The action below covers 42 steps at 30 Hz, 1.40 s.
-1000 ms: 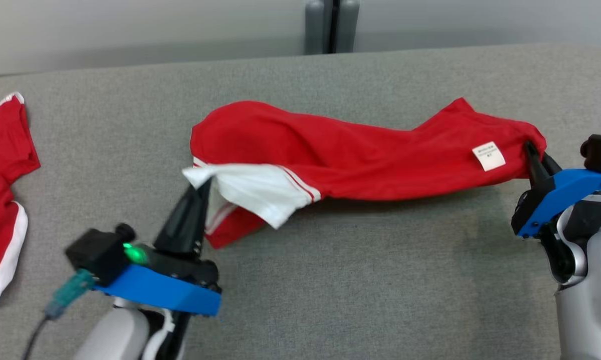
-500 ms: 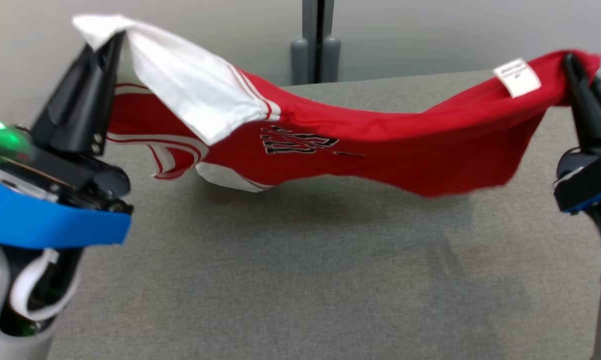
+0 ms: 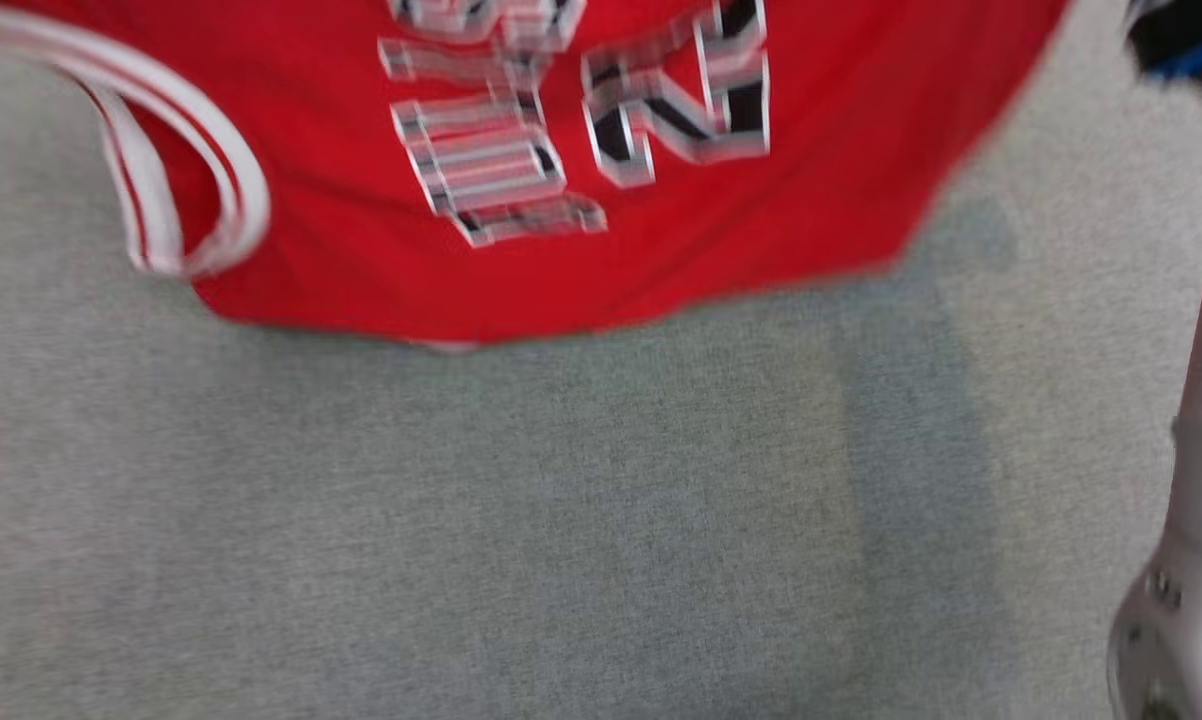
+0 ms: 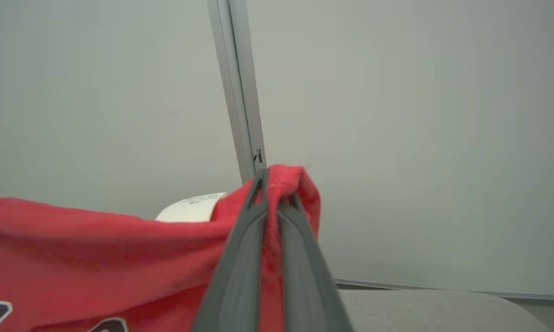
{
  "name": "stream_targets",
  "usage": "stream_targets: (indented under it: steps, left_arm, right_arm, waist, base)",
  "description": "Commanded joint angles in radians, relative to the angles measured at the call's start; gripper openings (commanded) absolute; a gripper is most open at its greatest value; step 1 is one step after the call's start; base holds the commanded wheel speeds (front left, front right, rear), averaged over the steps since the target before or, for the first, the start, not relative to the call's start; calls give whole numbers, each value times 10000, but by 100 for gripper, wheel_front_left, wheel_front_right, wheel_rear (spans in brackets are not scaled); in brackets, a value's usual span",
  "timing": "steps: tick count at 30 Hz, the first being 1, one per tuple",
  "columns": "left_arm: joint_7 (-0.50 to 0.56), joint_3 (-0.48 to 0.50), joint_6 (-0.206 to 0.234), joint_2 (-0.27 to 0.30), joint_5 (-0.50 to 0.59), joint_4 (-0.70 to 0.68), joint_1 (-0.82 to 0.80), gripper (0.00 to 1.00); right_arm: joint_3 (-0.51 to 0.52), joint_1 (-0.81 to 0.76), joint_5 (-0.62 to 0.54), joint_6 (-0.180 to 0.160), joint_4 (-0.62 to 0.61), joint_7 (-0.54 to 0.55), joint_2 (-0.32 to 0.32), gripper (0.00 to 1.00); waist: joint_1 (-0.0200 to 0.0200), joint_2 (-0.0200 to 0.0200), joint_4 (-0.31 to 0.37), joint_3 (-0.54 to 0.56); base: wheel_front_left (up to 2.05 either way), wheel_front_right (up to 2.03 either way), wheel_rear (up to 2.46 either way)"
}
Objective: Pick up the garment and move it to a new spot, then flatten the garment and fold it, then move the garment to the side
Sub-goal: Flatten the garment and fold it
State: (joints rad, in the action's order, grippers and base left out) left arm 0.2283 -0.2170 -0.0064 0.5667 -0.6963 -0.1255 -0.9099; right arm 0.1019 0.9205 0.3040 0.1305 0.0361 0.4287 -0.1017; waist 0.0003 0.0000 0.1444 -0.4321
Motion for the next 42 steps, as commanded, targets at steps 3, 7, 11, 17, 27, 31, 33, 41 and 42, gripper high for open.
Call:
stream_targets:
  steps: [3, 7, 11, 17, 27, 31, 33, 41, 42]
  left_arm:
    - [-443, 105, -185, 155, 601, 806, -1935, 0]
    - [-1192, -3, -391, 286, 1507, 1592, -3925, 0]
    - [-2181, -310, -593, 235, 2362, 2122, -5297, 0]
    - [-3263, -1073, -810, -142, 2786, 2810, -4748, 0]
    - [-3980, -2141, -696, -1128, 1835, 3504, -487, 0]
    - [-4000, -2305, -275, -1512, 1136, 3082, 1863, 0]
    - [-3904, -2365, -55, -1667, 657, 2769, 3202, 0]
    - [-3223, -2854, 958, -2071, -967, 647, 7928, 0]
    - [-3116, -2943, 1070, -2080, -1103, 388, 8337, 0]
  right_arm:
    - [257, 2097, -73, 6, 1192, -1554, 207, 0]
    - [223, 3976, -649, 6, 2325, -3113, 211, 0]
    - [259, 4904, -995, 6, 3353, -4156, 164, 0]
    - [97, 4380, -1250, 6, 4899, -4933, -172, 0]
    - [-962, 1826, -800, 6, 7120, -4705, -1076, 0]
    - [-1748, 561, -103, 3, 7292, -3617, -1459, 0]
    - [-1953, -171, 252, 4, 7193, -3221, -1561, 0]
    - [-1039, -3432, 602, 4, 5857, -1913, -1919, 0]
    - [-830, -3812, 556, 4, 5621, -1755, -1832, 0]
  waist:
    - [-3, 0, -219, -1285]
    - [-3, 0, -154, -1911]
    - [-3, 0, -216, -2166]
    - [-3, 0, -531, -2283]
    - [-3, 0, -1173, -1423]
    - [-3, 0, -1325, -578]
    - [-3, 0, -1358, -74]
    - [-3, 0, -1712, 1744]
    - [-3, 0, -1751, 1885]
  base:
    - [0, 0, 0]
    - [0, 0, 0]
    - [0, 0, 0]
    - [0, 0, 0]
    - [0, 0, 0]
    - [0, 0, 0]
    - [0, 0, 0]
    - [0, 0, 0]
    - [0, 0, 0]
